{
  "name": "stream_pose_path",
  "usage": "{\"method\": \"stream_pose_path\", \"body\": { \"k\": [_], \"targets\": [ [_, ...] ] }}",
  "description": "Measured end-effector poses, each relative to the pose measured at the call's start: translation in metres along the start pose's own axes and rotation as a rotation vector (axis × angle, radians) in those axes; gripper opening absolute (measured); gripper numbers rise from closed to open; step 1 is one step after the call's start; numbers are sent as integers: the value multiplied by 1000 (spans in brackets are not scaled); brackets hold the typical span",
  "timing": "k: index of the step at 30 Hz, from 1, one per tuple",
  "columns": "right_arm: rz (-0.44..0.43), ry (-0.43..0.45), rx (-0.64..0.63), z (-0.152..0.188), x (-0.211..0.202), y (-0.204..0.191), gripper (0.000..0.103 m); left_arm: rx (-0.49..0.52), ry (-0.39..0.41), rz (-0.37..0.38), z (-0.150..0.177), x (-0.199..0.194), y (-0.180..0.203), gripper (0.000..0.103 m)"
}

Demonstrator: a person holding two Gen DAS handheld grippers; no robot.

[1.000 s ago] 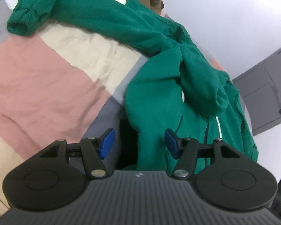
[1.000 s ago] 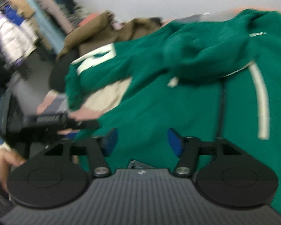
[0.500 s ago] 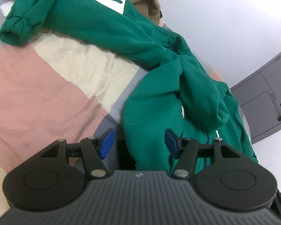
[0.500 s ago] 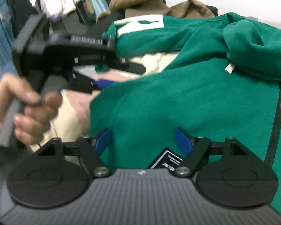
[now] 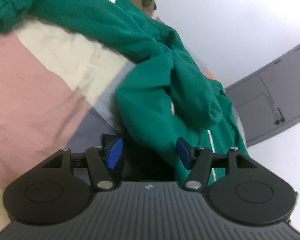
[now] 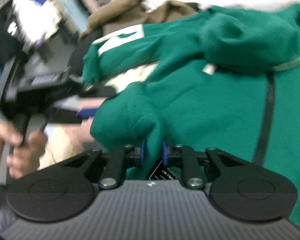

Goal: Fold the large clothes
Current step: 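Grasp the green hoodie hem with both grippers and pull it straight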

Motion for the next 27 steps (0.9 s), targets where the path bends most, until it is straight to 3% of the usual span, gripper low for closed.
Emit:
{"method": "stream_pose_path", "body": {
  "k": [4,12,16,21,23,25,27],
  "targets": [
    [-41,-29,124,2,5,23,20,42,-40,62,4,10,9,65],
    [-34,-32,144,4,10,30,21,144,-190,125,28,33,23,65],
    [-23,-25,138,6,7,29,26,266,-239,77,44,43,34,65],
    [24,16,125,9,-16,29,28,341,-300,37,61,51,37,62],
    [47,34,114,11,-27,29,28,350,-308,9,66,50,38,49],
    [65,53,118,12,-37,31,28,352,-313,-12,68,44,41,26],
    [80,72,132,14,-46,36,28,328,-298,-13,66,32,45,17]
  ]
}}
Point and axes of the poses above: each gripper's, at about its wrist camera, not at the fingertips, and x roughly the way its jaws point, y to its right, z to its underside, the point moved 1 cm from there along x, roughly the way its jaws point, and after that the axes turned 15 degrees about z, right-handed, at the moved point
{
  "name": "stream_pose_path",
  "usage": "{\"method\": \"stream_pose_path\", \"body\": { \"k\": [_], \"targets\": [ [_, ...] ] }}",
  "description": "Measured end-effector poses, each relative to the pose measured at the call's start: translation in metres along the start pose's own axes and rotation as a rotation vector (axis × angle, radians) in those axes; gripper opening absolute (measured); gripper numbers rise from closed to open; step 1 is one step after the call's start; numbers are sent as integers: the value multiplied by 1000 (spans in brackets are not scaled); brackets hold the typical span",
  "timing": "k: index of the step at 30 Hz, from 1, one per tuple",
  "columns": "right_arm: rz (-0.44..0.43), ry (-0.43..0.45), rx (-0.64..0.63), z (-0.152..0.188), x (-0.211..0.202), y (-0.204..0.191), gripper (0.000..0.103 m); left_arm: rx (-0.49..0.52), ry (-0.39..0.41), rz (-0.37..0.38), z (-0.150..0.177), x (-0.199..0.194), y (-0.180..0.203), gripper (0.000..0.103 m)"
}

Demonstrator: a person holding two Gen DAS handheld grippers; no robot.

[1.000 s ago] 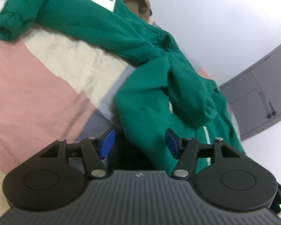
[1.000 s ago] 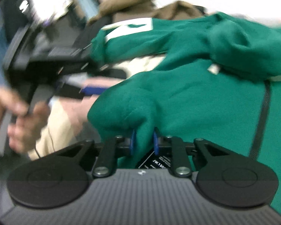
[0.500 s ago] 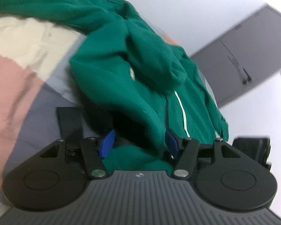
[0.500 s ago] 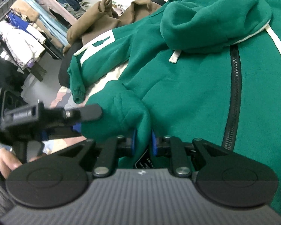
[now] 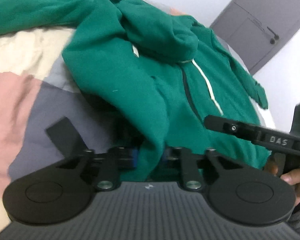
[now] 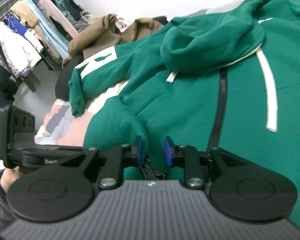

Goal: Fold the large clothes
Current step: 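Grasp the green hoodie hem with both grippers and pull it straight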

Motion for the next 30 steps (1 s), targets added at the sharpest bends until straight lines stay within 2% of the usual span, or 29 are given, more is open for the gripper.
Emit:
{"method": "stream_pose_path", "body": {
  "k": [5,9,11,14,17,21,24,28,29,30],
  "targets": [
    [68,48,8,1,-20,11,28,-172,55,74,-4,-55,-4,12],
    [65,54,-7,5,-26,8,28,-255,41,57,-11,-94,-6,11],
    [69,52,-35,7,-26,4,28,-271,14,8,-12,-102,-7,11],
    [86,42,-84,11,-22,-5,27,-262,-53,-119,-8,-95,-11,11],
    [112,12,-106,16,-16,-8,27,-271,-109,-240,-5,-73,-17,11],
    [182,-23,-139,23,-5,-5,27,-305,-154,-341,6,-47,-36,11],
    [214,-71,-123,26,6,3,25,-296,-161,-368,8,-37,-40,12],
    [209,-72,-104,28,6,6,24,-244,-143,-373,2,-41,-31,14],
    [208,-68,-99,27,5,7,25,-237,-137,-372,1,-44,-30,16],
    [208,-63,-93,27,3,8,27,-229,-132,-376,-1,-45,-27,24]
  ]
}}
Point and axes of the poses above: each gripper's, at about its wrist camera, not at the fingertips, and x roughly the way its jaws point, y to its right, z to its underside, the point moved 1 cm from there along x, roughly the way its jaws point, and after that the axes turned 15 degrees about z, right-handed, at the moved point
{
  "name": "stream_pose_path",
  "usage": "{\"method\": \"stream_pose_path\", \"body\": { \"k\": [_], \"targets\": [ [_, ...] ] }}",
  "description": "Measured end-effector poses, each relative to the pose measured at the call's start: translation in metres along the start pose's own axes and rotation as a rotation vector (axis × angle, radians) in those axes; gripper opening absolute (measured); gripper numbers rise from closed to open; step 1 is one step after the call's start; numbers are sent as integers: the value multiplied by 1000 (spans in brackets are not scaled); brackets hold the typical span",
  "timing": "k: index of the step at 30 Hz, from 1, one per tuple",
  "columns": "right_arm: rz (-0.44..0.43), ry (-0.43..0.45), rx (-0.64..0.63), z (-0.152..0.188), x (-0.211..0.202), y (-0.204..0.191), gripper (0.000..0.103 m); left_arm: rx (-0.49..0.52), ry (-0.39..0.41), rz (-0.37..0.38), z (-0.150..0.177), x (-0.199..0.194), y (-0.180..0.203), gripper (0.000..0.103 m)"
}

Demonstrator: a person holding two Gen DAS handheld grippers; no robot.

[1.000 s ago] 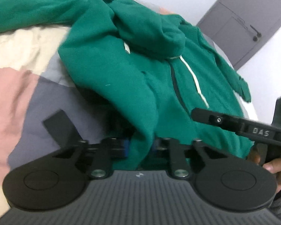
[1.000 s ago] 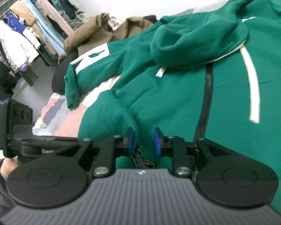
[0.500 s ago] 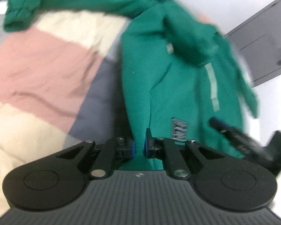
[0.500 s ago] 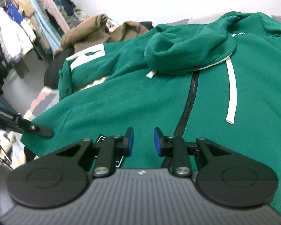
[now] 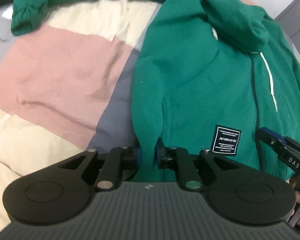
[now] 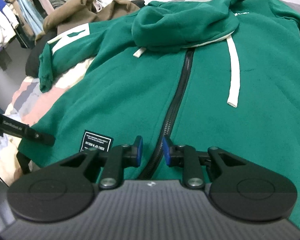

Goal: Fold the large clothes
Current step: 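Grasp the green hoodie hem with both grippers and pull it straight, then open both grippers to release the hem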

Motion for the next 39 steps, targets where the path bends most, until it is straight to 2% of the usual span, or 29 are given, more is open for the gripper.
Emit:
{"method": "stream_pose_path", "body": {
  "k": [3,4,10,17,21,29,33,38,39],
  "targets": [
    [-1,16,22,-1,-5,4,27,60,62,-39,0,-18,8,51],
    [-6,23,29,-2,-7,5,27,86,85,-54,0,-24,12,54],
    [10,110,32,-11,-23,6,27,210,217,-61,-7,-44,43,56],
    [51,267,67,-20,-51,12,27,222,350,47,-22,-40,81,57],
    [68,325,80,-25,-60,16,27,219,380,86,-29,-24,97,57],
    [70,384,124,-33,-62,22,29,281,440,92,-33,-5,121,57],
    [60,383,156,-36,-57,27,56,332,466,88,-35,2,127,59],
    [67,354,175,-37,-42,29,62,350,466,102,-38,13,124,65],
    [68,346,180,-38,-38,29,68,344,463,109,-39,14,122,68]
  ]
}}
Point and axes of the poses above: each gripper's, at about its wrist camera, not at the fingertips, and x roughly the way its jaws point, y to its right, z to its underside, the point moved 1 cm from there along x, roughly the way its jaws point, and after that the axes turned 15 degrees about z, right-handed, at the moved point
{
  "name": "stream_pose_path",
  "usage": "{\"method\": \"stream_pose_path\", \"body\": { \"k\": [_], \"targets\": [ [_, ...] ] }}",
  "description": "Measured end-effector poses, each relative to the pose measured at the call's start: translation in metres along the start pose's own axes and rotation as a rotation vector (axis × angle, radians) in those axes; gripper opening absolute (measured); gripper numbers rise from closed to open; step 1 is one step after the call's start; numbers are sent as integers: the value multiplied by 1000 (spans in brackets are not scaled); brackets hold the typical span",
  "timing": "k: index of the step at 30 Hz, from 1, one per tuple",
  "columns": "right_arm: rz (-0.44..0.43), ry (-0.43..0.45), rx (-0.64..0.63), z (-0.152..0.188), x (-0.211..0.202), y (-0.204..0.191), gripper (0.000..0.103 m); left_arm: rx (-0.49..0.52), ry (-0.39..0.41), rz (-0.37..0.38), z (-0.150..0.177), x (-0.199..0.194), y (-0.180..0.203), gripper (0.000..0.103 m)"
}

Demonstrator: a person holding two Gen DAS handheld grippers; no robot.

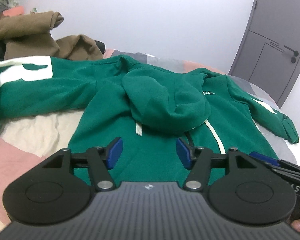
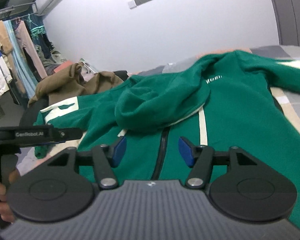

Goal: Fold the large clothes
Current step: 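Open both grippers to release the hem, then grasp the green hood with the right gripper and lift it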

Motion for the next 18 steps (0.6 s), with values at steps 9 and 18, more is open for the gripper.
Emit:
{"method": "stream_pose_path", "body": {
  "k": [9,18],
  "targets": [
    [76,4,-46,3,66,-22,86,-131,60,27,1,5,-41,91],
    [154,44,-172,-1,156,-69,86,-184,137,-44,6,8,-77,93]
  ]
}}
Point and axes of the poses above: each gripper's, at about its wrist camera, not at the fingertips, and x roughly the way its jaws point, y to its right, z to its underside, the point moved 1 cm from there along x, roughly the way its jaws point, and after that the axes turned 15 degrees about z, right-handed, at the moved point
